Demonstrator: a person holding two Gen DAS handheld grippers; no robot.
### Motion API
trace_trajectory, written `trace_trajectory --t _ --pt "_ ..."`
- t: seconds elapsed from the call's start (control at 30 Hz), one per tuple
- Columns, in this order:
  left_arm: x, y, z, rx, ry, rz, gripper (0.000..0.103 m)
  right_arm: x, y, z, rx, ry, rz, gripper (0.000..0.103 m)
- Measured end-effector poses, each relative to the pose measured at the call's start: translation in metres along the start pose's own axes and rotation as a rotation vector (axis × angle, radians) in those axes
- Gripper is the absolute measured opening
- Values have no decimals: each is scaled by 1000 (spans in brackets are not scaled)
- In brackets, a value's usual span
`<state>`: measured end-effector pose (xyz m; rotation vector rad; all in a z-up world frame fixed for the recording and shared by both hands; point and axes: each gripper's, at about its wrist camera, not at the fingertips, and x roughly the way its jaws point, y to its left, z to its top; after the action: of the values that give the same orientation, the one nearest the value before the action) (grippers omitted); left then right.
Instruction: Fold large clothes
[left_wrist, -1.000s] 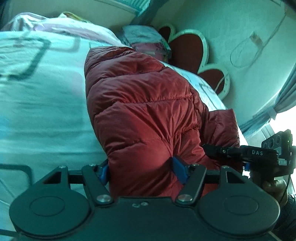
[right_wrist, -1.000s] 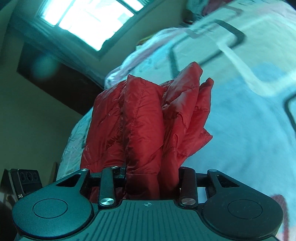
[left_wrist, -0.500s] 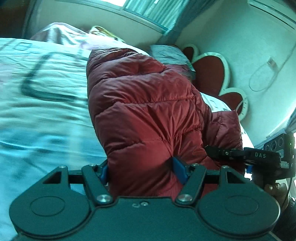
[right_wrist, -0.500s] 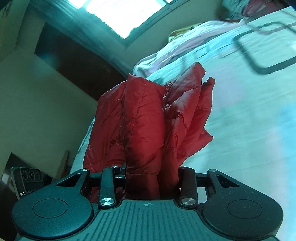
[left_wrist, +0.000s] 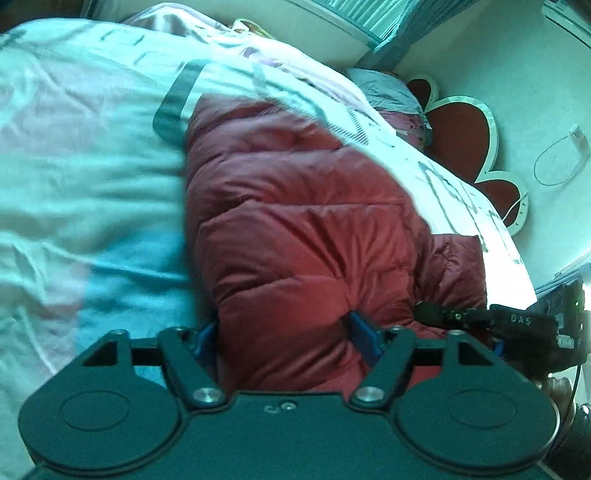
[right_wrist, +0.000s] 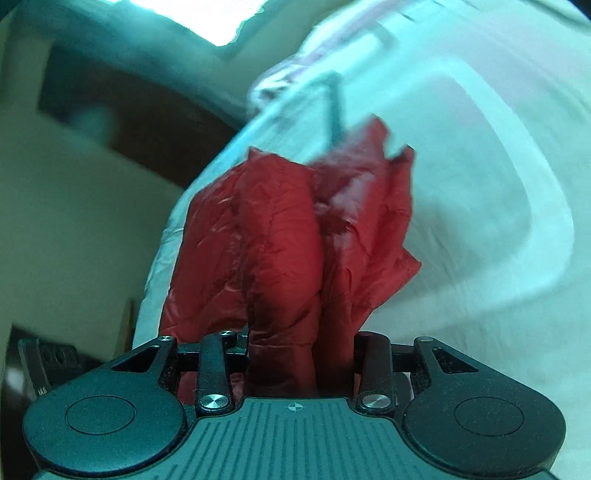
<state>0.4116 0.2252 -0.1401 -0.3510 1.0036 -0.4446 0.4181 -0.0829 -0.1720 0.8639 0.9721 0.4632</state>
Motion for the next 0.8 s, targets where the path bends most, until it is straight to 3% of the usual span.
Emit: trace_trajectory --t 0.17,0.27,0.4,0.47,0.5,0.57,0.63,0.7,0.8 --pt "-1 3 -3 -5 -8 -6 78 -8 -11 5 13 1 7 38" --pt "-18 6 -3 -6 -31 20 83 -21 5 4 -31 -13 -51 58" --pt "-59 17 4 -31 -128 26 77 -71 22 13 -160 -117 -89 60" --pt "-72 13 11 -33 -184 6 71 -87 35 22 -228 -181 -97 55" --pt "-73 5 18 1 -197 0 69 -88 44 28 -264 -189 -103 41" --pt "-63 -18 32 91 -192 12 66 -73 65 39 -352 -178 -126 37" --pt "-44 -40 41 181 -157 29 65 -55 77 43 -435 -143 -180 29" --pt "-23 -50 42 233 -111 26 62 -29 78 41 -480 -98 -279 28" --pt "10 -53 30 337 -43 111 60 1 50 28 -443 -14 -386 20"
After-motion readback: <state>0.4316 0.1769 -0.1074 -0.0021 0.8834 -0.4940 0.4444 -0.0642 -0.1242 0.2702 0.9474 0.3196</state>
